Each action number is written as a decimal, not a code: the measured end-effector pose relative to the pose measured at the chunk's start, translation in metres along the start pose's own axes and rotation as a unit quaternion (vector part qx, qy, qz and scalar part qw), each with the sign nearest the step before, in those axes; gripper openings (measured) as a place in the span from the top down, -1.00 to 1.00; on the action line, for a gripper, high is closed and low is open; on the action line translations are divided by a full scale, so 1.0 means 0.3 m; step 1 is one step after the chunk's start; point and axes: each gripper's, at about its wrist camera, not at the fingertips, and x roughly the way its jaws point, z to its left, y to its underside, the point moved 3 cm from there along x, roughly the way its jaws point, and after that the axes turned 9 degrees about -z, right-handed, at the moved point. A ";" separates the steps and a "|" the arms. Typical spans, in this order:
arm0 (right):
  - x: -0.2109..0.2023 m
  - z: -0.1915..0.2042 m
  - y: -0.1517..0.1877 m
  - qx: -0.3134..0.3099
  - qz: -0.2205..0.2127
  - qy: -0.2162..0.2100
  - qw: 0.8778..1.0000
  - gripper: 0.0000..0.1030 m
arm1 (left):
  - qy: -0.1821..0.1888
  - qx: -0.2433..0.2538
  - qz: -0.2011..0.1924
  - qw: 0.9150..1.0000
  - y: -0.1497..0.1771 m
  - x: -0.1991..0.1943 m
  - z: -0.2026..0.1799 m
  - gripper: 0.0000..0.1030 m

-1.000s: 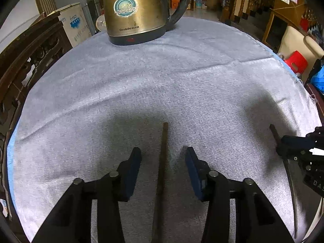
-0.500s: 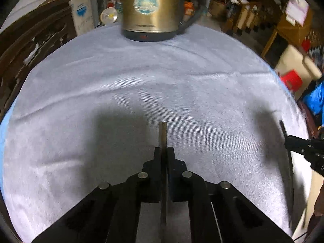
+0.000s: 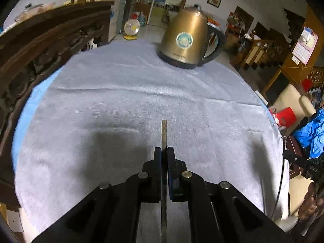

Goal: Organize utensils
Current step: 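Lift both held chopsticks and carry them over the metal cup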

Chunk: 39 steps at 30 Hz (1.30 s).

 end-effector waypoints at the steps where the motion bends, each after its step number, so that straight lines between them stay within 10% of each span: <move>1: -0.013 -0.001 0.008 0.001 -0.002 0.000 1.000 0.87 | 0.000 0.000 -0.011 1.000 0.001 -0.033 -0.007 0.90; 13: -0.219 0.059 0.026 0.012 -0.071 -0.028 0.997 0.87 | 0.017 0.014 -0.111 0.994 0.000 -0.403 -0.069 0.90; 39: -0.593 0.181 0.075 0.019 -0.204 -0.096 0.974 0.87 | 0.045 0.048 -0.199 0.978 0.040 -0.739 -0.202 0.90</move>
